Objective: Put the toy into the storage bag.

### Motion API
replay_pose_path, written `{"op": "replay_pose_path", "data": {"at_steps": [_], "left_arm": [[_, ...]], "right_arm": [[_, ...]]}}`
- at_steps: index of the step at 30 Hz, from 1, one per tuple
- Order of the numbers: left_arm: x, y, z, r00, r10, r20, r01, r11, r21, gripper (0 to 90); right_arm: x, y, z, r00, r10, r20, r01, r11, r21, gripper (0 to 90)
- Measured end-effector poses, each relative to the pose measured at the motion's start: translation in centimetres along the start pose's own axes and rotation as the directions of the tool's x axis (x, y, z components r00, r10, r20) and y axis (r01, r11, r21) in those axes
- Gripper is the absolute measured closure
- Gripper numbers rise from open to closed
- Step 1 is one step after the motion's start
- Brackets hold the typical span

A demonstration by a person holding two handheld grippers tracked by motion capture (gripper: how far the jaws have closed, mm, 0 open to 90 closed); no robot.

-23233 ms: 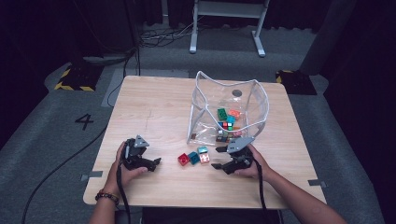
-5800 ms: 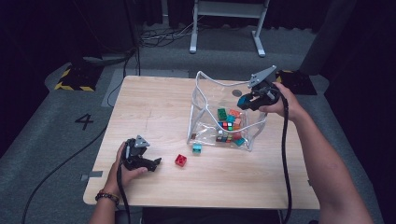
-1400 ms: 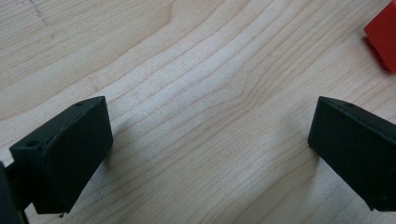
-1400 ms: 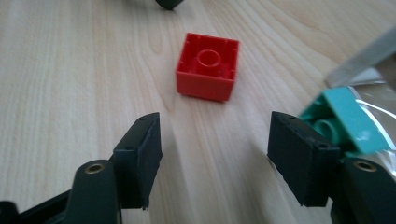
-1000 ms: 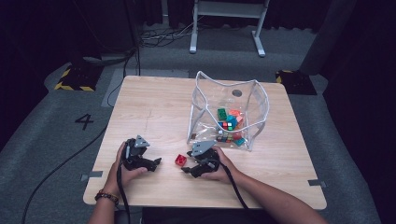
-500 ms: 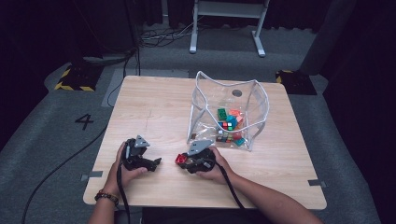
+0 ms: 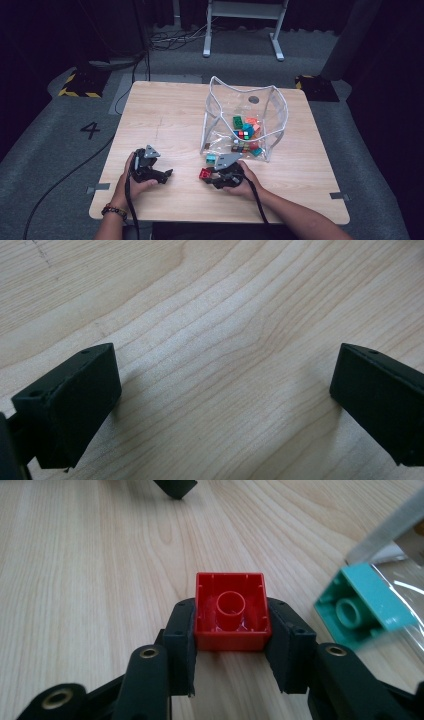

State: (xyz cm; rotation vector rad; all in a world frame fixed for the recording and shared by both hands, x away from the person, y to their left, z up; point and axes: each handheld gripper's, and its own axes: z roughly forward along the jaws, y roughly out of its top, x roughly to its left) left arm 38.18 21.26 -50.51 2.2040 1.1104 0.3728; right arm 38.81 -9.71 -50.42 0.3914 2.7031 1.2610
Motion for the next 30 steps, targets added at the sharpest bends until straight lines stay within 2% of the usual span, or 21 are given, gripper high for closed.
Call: {"op": "replay_pose_path", "data": {"at_steps": [3, 6, 9, 10, 11, 12, 16, 19, 21, 22, 24, 30], "left_arm": [[0.0, 0.0, 0.0, 1.0, 0.0, 0.0, 0.0, 1.0, 0.0, 0.3], [0.0, 0.0, 0.0, 1.0, 0.0, 0.0, 0.0, 1.0, 0.0, 0.3], [0.0, 0.0, 0.0, 1.0, 0.0, 0.0, 0.0, 1.0, 0.0, 0.3], [0.0, 0.0, 0.0, 1.0, -0.001, 0.0, 0.001, 1.0, 0.0, 0.3], [0.0, 0.0, 0.0, 1.0, -0.001, 0.0, 0.001, 1.0, 0.0, 0.3], [0.0, 0.0, 0.0, 1.0, 0.0, 0.0, 0.0, 1.0, 0.0, 0.3], [0.0, 0.0, 0.0, 1.0, 0.0, 0.0, 0.0, 1.0, 0.0, 0.3], [0.0, 0.0, 0.0, 1.0, -0.001, 0.0, 0.001, 1.0, 0.0, 0.3], [0.0, 0.0, 0.0, 1.0, 0.0, 0.0, 0.0, 1.0, 0.0, 0.3], [0.0, 0.0, 0.0, 1.0, 0.0, 0.0, 0.0, 1.0, 0.0, 0.3], [0.0, 0.0, 0.0, 1.0, 0.0, 0.0, 0.0, 1.0, 0.0, 0.3], [0.0, 0.0, 0.0, 1.0, 0.0, 0.0, 0.0, 1.0, -0.001, 0.3]], "right_arm": [[-0.3, -0.8, -1.0, 0.9998, -0.016, -0.015, 0.016, 1.0, 0.008, 59.5], [-0.7, -1.5, -2.1, 0.9999, 0.006, -0.01, -0.006, 1.0, 0.011, 59.5], [-1.0, -2.1, -3.5, 0.9998, -0.02, 0.001, 0.02, 0.999, 0.025, 59.5], [-1.1, -2.3, -3.9, 0.9998, -0.019, 0.007, 0.018, 0.999, 0.031, 59.5], [-1.1, -2.4, -4.3, 1.0, 0.003, 0.007, -0.003, 1.0, 0.024, 59.5], [-1.4, -2.6, -4.7, 0.9995, -0.03, 0.008, 0.03, 0.999, 0.025, 59.5], [-1.7, -3.3, -6.3, 0.9993, 0.032, 0.022, -0.032, 0.999, 0.016, 59.5], [-2.0, -3.8, -7.5, 0.9982, 0.053, 0.027, -0.054, 0.998, 0.018, 59.5], [-2.3, -4.2, -8.3, 0.9979, 0.053, 0.036, -0.054, 0.998, 0.025, 59.5], [-2.6, -4.4, -8.6, 0.9988, 0.029, 0.039, -0.029, 1.0, 0.01, 59.5], [-2.8, -4.9, -9.6, 0.997, 0.055, 0.054, -0.056, 0.998, 0.015, 59.5], [-3.9, -6.1, -12.7, 0.9926, 0.08, 0.091, -0.079, 0.997, -0.013, 59.5]]}}
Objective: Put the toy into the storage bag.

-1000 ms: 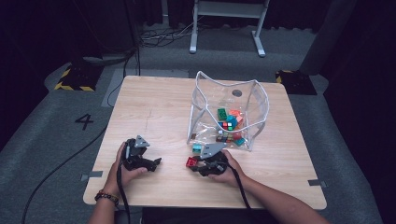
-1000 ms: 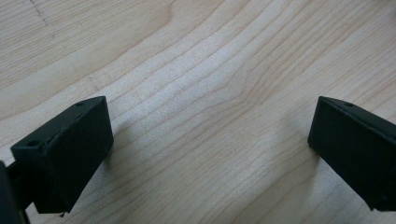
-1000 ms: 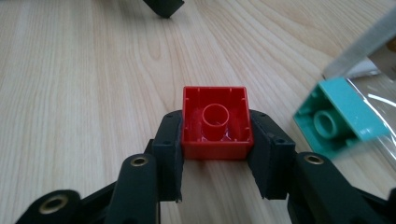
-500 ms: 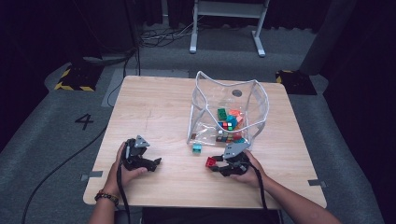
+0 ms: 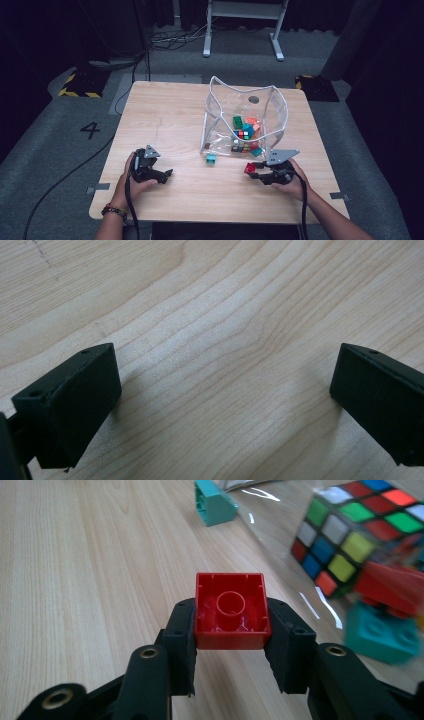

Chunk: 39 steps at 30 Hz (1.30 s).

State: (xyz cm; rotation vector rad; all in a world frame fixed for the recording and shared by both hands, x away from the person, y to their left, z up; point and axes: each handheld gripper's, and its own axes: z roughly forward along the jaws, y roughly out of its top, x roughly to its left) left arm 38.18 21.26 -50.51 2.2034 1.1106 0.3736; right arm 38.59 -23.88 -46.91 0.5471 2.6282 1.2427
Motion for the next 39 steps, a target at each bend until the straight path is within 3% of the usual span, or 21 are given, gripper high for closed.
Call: {"op": "replay_pose_path", "data": {"at_steps": [10, 21, 26, 39], "left_arm": [[0.0, 0.0, 0.0, 1.0, 0.0, 0.0, 0.0, 1.0, 0.0, 0.3], [0.0, 0.0, 0.0, 1.0, -0.001, -0.002, 0.001, 1.0, -0.003, 0.3], [0.0, 0.0, 0.0, 1.0, 0.0, -0.001, 0.0, 1.0, 0.0, 0.3], [0.0, 0.0, 0.0, 1.0, -0.001, -0.002, 0.001, 1.0, -0.002, 0.3]], "right_arm": [[-1.6, -1.2, -4.1, 0.9971, 0.039, 0.065, -0.039, 0.999, -0.012, 59.5], [-2.9, -1.7, -6.9, 0.992, 0.056, 0.113, -0.052, 0.998, -0.04, 59.5], [-3.4, -1.5, -8.0, 0.9876, 0.079, 0.136, -0.071, 0.996, -0.06, 59.5], [-4.3, -0.1, -10.8, 0.979, 0.076, 0.189, -0.056, 0.993, -0.105, 59.5]]}}
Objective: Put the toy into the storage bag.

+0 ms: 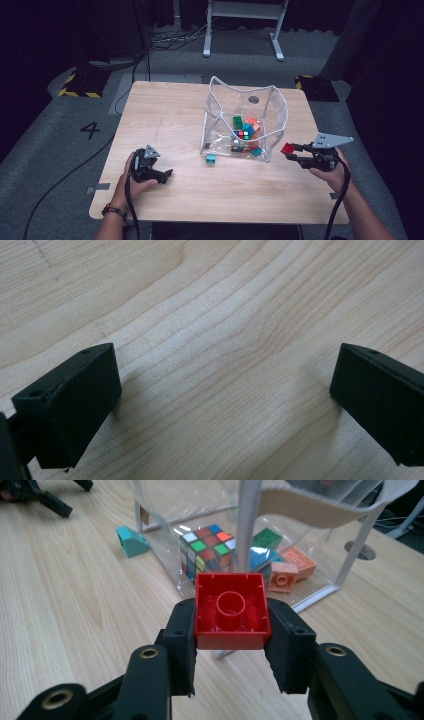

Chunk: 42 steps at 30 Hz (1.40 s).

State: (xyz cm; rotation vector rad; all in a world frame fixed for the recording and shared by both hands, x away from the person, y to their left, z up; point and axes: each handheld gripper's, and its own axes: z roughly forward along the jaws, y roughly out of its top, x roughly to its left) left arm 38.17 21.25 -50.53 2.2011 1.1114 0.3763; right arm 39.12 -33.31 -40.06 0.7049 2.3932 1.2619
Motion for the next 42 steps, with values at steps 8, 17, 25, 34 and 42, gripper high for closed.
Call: {"op": "replay_pose_path", "data": {"at_steps": [8, 17, 25, 34, 42], "left_arm": [[0.0, 0.0, 0.0, 1.0, 0.0, 0.002, 0.0, 1.0, 0.002, 0.3], [0.0, 0.0, 0.0, 1.0, 0.0, 0.0, 0.0, 1.0, 0.002, 0.3], [0.0, 0.0, 0.0, 1.0, 0.001, 0.002, -0.001, 1.0, 0.003, 0.3], [0.0, 0.0, 0.0, 1.0, 0.0, 0.003, 0.0, 1.0, 0.003, 0.2], [0.0, 0.0, 0.0, 1.0, -0.002, 0.002, 0.002, 1.0, 0.001, 0.3]], "right_arm": [[-1.0, 1.5, -1.3, 0.9996, -0.006, 0.029, 0.007, 1.0, -0.024, 59.5], [-1.8, 3.0, -1.9, 0.9985, -0.015, 0.053, 0.017, 0.999, -0.032, 59.5], [-2.3, 4.6, -2.5, 0.9975, -0.02, 0.068, 0.024, 0.998, -0.065, 59.5], [-3.1, 6.3, -2.4, 0.9971, -0.015, 0.074, 0.023, 0.995, -0.098, 59.5], [-4.0, 7.2, -2.4, 0.9958, -0.01, 0.091, 0.02, 0.993, -0.115, 59.5]]}}
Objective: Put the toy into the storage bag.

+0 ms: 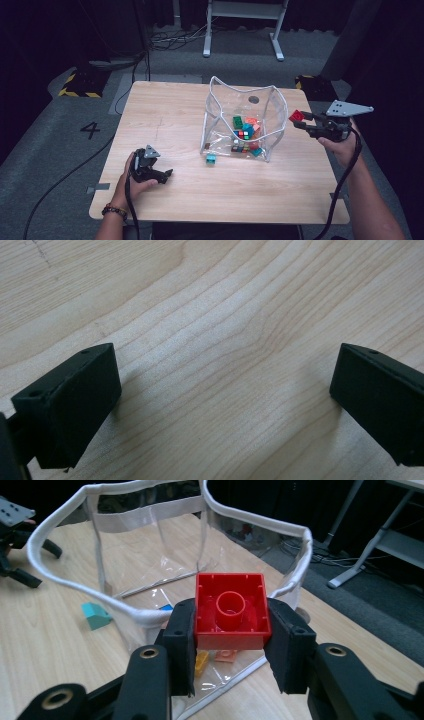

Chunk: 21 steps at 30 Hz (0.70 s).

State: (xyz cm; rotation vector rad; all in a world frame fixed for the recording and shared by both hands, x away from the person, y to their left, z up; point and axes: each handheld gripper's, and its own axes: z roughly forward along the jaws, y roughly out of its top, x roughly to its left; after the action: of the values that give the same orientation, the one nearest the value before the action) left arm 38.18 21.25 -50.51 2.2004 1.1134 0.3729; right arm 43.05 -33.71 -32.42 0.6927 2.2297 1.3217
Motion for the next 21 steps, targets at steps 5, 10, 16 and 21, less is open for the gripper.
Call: {"op": "replay_pose_path", "data": {"at_steps": [5, 10, 16, 21], "left_arm": [[0.0, 0.0, 0.0, 1.0, 0.003, 0.001, -0.003, 1.0, 0.001, 0.2], [0.0, 0.0, 0.0, 1.0, 0.002, 0.0, -0.002, 1.0, 0.0, 0.2], [0.0, 0.0, 0.0, 1.0, 0.002, 0.001, -0.002, 1.0, 0.001, 0.2], [0.0, 0.0, 0.0, 1.0, 0.003, 0.001, -0.003, 1.0, 0.002, 0.3]], "right_arm": [[-0.3, 1.1, 0.0, 1.0, -0.002, 0.005, 0.002, 1.0, -0.015, 59.5], [-0.5, 1.8, 0.1, 1.0, -0.005, 0.004, 0.005, 1.0, -0.022, 59.5], [-0.3, 2.8, 0.6, 0.9999, -0.012, -0.003, 0.012, 0.999, -0.032, 59.5], [0.1, 4.1, 1.3, 0.9993, -0.03, -0.021, 0.029, 0.999, -0.032, 59.5]]}}
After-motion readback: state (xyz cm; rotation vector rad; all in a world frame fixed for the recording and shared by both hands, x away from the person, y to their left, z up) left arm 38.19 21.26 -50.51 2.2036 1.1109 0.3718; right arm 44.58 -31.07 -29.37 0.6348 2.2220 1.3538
